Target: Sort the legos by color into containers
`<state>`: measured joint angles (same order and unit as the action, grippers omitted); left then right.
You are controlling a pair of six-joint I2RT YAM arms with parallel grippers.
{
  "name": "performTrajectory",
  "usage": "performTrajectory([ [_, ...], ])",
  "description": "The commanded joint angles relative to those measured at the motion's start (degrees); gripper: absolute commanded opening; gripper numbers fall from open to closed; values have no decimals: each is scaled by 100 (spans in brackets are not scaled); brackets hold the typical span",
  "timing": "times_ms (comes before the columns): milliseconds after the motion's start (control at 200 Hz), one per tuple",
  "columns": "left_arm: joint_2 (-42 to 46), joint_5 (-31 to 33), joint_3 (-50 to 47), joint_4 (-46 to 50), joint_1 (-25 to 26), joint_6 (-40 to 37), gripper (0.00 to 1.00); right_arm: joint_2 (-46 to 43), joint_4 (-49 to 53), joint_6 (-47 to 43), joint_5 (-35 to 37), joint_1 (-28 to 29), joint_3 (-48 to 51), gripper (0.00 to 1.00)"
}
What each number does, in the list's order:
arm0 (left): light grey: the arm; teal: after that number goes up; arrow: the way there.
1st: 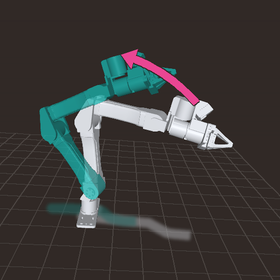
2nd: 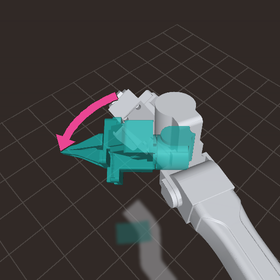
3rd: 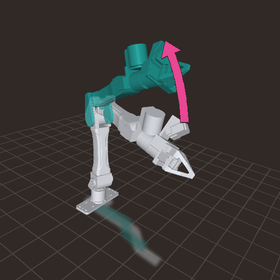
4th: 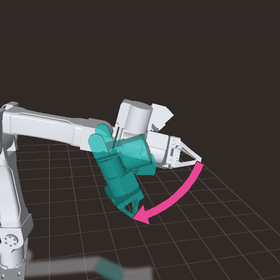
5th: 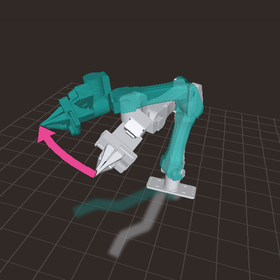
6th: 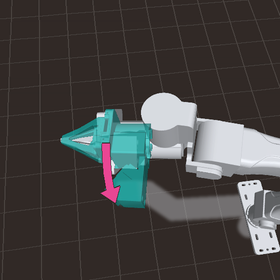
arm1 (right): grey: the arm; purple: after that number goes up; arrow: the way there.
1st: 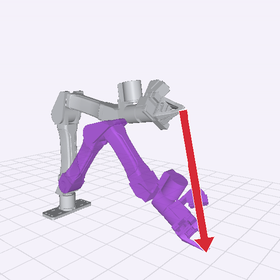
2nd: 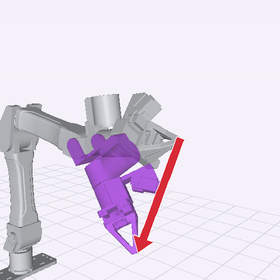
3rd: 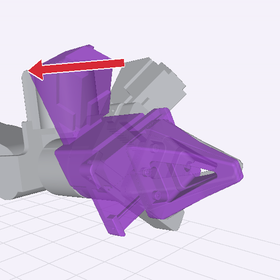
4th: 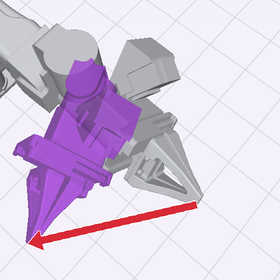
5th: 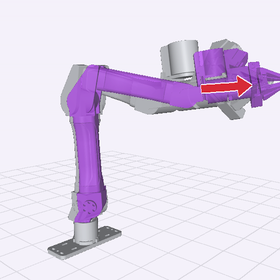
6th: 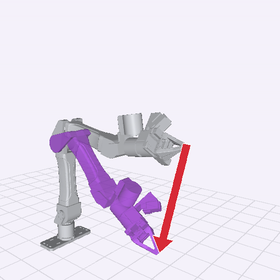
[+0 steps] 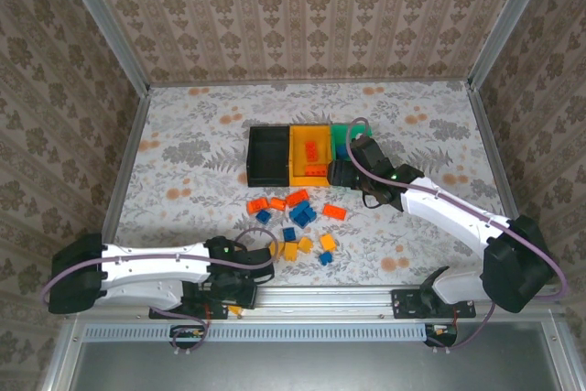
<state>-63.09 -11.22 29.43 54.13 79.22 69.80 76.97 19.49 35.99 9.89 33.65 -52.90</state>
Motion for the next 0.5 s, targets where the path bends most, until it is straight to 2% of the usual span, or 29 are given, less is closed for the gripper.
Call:
performTrajectory([
  [0, -97, -1, 55, -11, 58, -121, 48, 60, 111, -4, 128, -43, -8, 80],
  [155, -133, 230, 314, 5, 50, -274, 42, 77, 95, 4, 127, -54, -33, 80],
  [300, -147, 927, 906, 279, -24, -613, 40, 82, 69, 44, 118, -51, -44, 80],
  [400, -176, 1458, 1332, 264, -215, -944, 38, 99, 41, 68, 118, -60, -44, 80],
  [495, -218, 1616, 1419, 19, -492, -1173, 37, 116, 74, 83, 121, -61, -50, 80],
])
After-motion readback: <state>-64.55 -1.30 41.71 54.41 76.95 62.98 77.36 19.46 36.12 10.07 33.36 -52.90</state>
